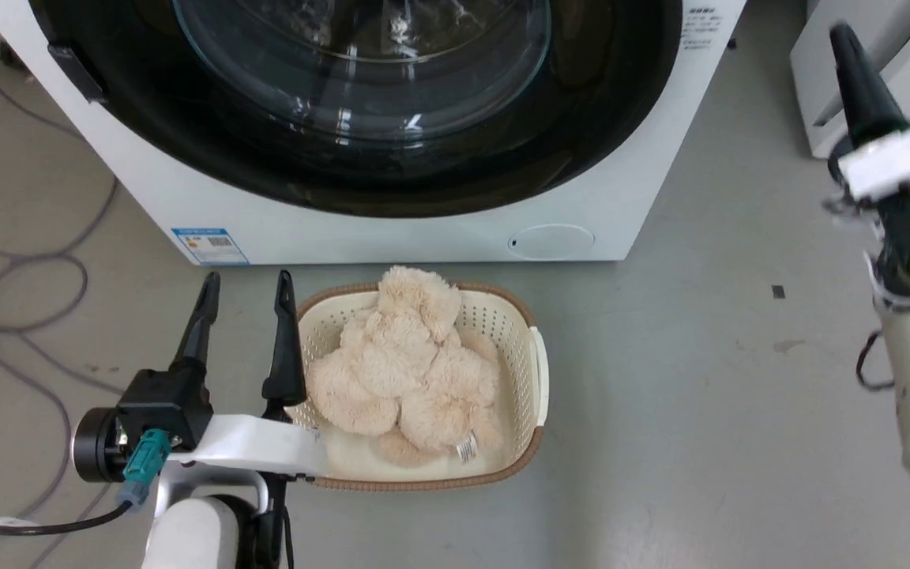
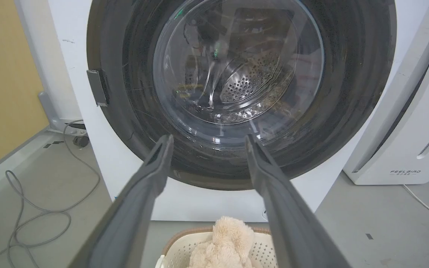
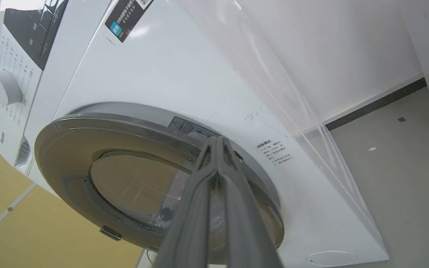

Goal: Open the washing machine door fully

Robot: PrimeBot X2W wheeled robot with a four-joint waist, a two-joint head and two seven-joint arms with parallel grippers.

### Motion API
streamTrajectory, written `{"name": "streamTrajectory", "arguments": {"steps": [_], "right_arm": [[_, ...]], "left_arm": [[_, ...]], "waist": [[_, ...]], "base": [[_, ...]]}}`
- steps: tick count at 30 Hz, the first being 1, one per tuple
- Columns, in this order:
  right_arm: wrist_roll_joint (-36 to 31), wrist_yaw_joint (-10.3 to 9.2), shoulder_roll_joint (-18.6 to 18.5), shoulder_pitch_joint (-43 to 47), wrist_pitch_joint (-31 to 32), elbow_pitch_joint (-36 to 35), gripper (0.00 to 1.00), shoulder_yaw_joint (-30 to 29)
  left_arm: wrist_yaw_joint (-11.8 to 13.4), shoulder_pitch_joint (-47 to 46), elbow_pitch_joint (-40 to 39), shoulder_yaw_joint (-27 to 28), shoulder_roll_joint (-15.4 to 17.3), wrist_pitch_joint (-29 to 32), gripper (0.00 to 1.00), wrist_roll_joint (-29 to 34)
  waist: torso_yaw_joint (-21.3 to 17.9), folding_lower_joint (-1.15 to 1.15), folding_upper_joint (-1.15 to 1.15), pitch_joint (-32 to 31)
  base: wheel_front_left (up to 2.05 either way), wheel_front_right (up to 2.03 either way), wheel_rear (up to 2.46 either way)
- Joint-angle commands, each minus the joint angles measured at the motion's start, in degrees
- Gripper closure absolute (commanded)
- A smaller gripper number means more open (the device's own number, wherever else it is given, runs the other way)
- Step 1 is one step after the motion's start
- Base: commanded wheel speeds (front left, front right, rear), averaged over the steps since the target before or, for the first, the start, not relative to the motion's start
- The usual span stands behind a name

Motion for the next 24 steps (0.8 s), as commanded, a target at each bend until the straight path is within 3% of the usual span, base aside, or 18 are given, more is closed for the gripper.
{"name": "streamTrajectory", "arguments": {"steps": [1, 14, 24], "right_arm": [[1.73, 0.03, -0.91, -4.48, 1.38, 2.64, 1.0, 1.47], [4.77, 0.03, -2.0, -27.79, 12.53, 18.07, 1.0, 11.19], [6.57, 0.04, -0.98, -38.76, 20.37, 25.76, 1.0, 17.29]], "left_arm": [[0.18, -1.32, -0.48, -0.2, 0.07, -0.65, 0.0, -0.67], [1.21, -3.98, -1.87, -1.07, 0.07, -2.32, 0.0, -2.56], [1.81, -5.68, -2.3, -1.32, 0.07, -3.4, 0.0, -3.85]], "waist": [[0.38, -0.01, 0.0, 1.16], [1.91, -0.01, 0.0, 6.74], [2.29, -0.01, 0.0, 10.11]], "base": [[0.0, 0.0, 0.0], [0.0, 0.0, 0.0], [0.0, 0.0, 0.0]]}}
